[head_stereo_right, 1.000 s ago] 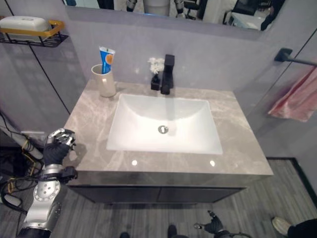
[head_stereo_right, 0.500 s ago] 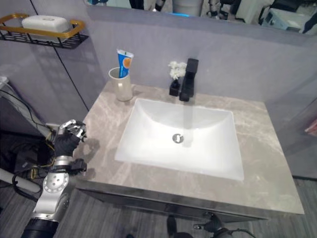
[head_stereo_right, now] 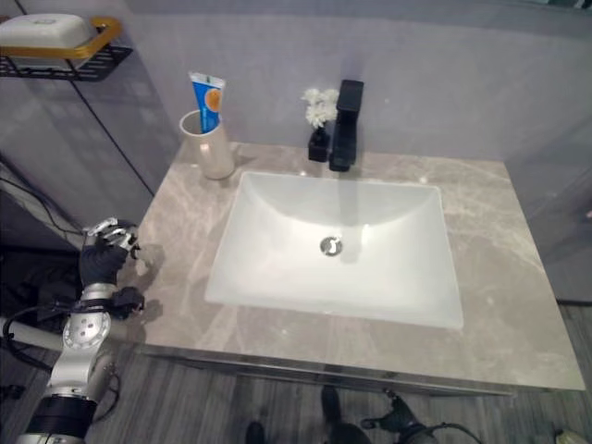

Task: Put brush and paste in cup on sink, flatten towel.

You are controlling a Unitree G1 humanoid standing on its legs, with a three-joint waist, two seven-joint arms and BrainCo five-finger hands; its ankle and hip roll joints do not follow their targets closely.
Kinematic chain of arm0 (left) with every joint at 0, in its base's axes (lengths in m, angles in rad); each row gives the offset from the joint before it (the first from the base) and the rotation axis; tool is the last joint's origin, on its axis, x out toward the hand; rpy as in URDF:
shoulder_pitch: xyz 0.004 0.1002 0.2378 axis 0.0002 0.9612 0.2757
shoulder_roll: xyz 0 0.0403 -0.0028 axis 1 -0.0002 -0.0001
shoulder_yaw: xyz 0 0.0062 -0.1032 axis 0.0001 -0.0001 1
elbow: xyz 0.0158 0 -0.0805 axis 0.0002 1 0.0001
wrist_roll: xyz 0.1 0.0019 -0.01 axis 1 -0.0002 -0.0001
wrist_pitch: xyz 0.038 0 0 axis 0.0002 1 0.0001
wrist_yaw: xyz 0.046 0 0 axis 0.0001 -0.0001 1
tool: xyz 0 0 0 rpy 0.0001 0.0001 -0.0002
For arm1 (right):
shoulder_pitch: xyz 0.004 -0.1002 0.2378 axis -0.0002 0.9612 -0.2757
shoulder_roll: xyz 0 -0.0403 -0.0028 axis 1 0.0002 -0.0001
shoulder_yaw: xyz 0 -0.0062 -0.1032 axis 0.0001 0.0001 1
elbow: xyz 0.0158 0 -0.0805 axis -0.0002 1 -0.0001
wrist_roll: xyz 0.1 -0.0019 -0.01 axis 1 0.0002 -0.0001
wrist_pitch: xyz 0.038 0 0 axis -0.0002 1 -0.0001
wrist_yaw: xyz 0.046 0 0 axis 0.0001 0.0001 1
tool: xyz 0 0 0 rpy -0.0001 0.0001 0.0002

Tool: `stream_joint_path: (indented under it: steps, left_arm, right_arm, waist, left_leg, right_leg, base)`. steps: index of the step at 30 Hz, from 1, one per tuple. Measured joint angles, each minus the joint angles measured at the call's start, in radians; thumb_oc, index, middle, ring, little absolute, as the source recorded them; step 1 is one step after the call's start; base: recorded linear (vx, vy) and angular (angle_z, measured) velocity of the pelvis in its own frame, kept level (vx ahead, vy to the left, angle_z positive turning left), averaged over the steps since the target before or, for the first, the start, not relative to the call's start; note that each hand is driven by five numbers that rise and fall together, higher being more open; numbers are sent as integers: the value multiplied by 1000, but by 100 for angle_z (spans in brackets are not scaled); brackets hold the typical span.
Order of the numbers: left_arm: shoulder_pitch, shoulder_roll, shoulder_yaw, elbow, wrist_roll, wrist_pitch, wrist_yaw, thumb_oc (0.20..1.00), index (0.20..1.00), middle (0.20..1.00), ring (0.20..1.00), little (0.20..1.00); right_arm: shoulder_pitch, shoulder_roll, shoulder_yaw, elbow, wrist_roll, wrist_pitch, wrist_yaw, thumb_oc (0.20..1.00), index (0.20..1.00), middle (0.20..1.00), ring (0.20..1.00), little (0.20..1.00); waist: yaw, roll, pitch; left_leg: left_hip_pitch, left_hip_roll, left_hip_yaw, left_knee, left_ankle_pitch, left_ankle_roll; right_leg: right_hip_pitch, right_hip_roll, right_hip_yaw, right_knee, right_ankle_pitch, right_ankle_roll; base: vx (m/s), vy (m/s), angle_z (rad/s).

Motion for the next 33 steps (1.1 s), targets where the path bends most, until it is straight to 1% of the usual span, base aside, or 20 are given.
stream_joint_path:
  steps: [1, 2, 4, 7, 10, 13, 16, 19, 20, 21, 23, 26, 27, 31, 33]
  left_arm:
    - [-18, 5, -9, 8, 1, 0, 1, 200, 200, 200, 200, 200]
    - [-51, 32, -10, 29, 1, 0, 3, 200, 200, 200, 200, 200]
    - [-90, 57, -15, 69, 1, 2, 14, 200, 200, 200, 200, 200]
    - [-131, 72, -14, 107, 1, 3, 26, 200, 200, 200, 200, 200]
    - [-169, 85, -19, 154, 1, 8, 29, 200, 200, 200, 200, 200]
    - [-202, 119, -46, 190, 1, 10, 34, 200, 200, 200, 200, 200]
    - [-280, 145, -56, 251, 1, 22, 49, 200, 200, 200, 200, 200]
    - [-346, 170, -96, 312, 2, 27, 52, 200, 200, 200, 200, 200]
    - [-361, 174, -97, 333, 1, 29, 53, 200, 200, 200, 200, 200]
    - [-378, 179, -97, 359, 1, 31, 60, 200, 200, 200, 200, 200]
    - [-424, 183, -113, 408, 1, 31, 70, 200, 200, 200, 200, 200]
    - [-452, 203, -133, 426, 3, 36, 71, 200, 200, 200, 200, 200]
    - [-460, 208, -133, 429, 4, 35, 72, 200, 200, 200, 200, 200]
    - [-493, 209, -137, 454, 5, 40, 78, 200, 200, 200, 200, 200]
    - [-515, 213, -155, 454, 6, 38, 79, 200, 200, 200, 200, 200]
  right_arm:
    - [-1, -9, 6, -7, 0, 0, 0, 1000, 1000, 1000, 1000, 1000]
    - [-9, -18, 22, -23, 0, 0, 1, 1000, 1000, 1000, 1000, 1000]
    - [-13, -19, 31, -33, 0, 0, 1, 1000, 1000, 1000, 1000, 1000]
    - [-20, -19, 43, -32, 0, 0, 1, 1000, 1000, 1000, 1000, 1000]
    - [-47, -19, 65, -32, 1, 0, 2, 1000, 1000, 1000, 1000, 1000]
    - [-51, -18, 66, -37, 1, 0, 2, 1000, 1000, 1000, 1000, 1000]
    - [-60, -18, 80, -37, 1, 0, 2, 1000, 1000, 1000, 1000, 1000]
    - [-68, -18, 86, -36, 1, 0, 2, 1000, 1000, 1000, 1000, 1000]
    - [-72, -18, 87, -37, 2, 0, 2, 1000, 1000, 1000, 1000, 1000]
    - [-75, -18, 91, -37, 2, -1, 2, 1000, 1000, 1000, 1000, 1000]
    - [-76, -18, 96, -38, 3, -2, 2, 1000, 1000, 1000, 1000, 1000]
    - [-83, -18, 110, -39, 3, -2, 2, 1000, 1000, 1000, 1000, 1000]
    - [-85, -18, 111, -40, 4, -2, 2, 1000, 1000, 1000, 1000, 1000]
    - [-84, -18, 113, -40, 8, -2, 2, 1000, 1000, 1000, 1000, 1000]
    - [-86, -18, 112, -43, 11, -3, 2, 1000, 1000, 1000, 1000, 1000]
  waist:
    - [-2, -1, 1]
    - [-2, -6, 6]
    - [-3, -10, 13]
    - [-6, -12, 15]
    - [-11, -16, 35]
    - [-22, -17, 37]
    - [-31, -18, 42]
    - [-34, -18, 42]
    - [-38, -18, 42]
    - [-53, -18, 42]
    - [-58, -22, 44]
    - [-72, -25, 47]
    - [-79, -25, 48]
    - [-84, -24, 52]
    - [-83, -24, 52]
  left_leg:
    - [-8, 5, 4, 0, 0, 0]
    - [-27, 4, 6, 0, 1, -2]
    - [-35, 3, 5, 4, 4, -5]
    - [-47, 8, 0, 4, 3, -6]
    - [-49, 6, 0, 4, 4, -7]
    - [-63, 9, -4, 4, 4, -8]
    - [-75, 10, 0, 4, 6, -10]
    - [-80, 10, 5, 4, 6, -10]
    - [-80, 9, 7, 4, 6, -10]
    - [-79, 9, 10, 4, 6, -10]
    - [-80, 8, 16, 4, 6, -10]
    - [-81, 9, 23, 0, 4, -12]
    - [-84, 9, 37, 0, 3, -14]
    - [-86, 12, 50, 0, 1, -17]
    - [-98, 12, 53, 0, 1, -17]
  right_leg:
    - [-7, 2, 0, -2, -1, 0]
    - [-28, 1, 1, 0, 0, -1]
    - [-36, 4, 1, 0, 9, -6]
    - [-46, 7, -3, 0, 7, -5]
    - [-49, 8, -3, 0, 8, -6]
    - [-60, 11, -5, -3, 4, -7]
    - [-73, 10, -3, 0, 9, -12]
    - [-81, 11, -1, 0, 9, -12]
    - [-82, 11, 1, 0, 10, -12]
    - [-82, 15, 2, 0, 10, -12]
    - [-84, 15, 7, 0, 10, -11]
    - [-92, 14, 22, 0, 13, -10]
    - [-100, 15, 29, 0, 16, -11]
    - [-109, 25, 40, 0, 17, -11]
    - [-123, 25, 45, 0, 19, -11]
  base:
    - [0, 0, 0]
    - [0, 0, 0]
    - [27, -36, 0]
    - [33, -33, 3]
    - [16, -24, 0]
    - [23, -27, 2]
    - [21, -19, -2]
    - [15, -23, -4]
    - [2, -17, -5]
    - [3, -17, -5]
    - [-5, -14, -6]
    - [-9, -13, -13]
    - [-15, -16, -23]
    - [-9, -16, -10]
    - [-3, -13, -7]
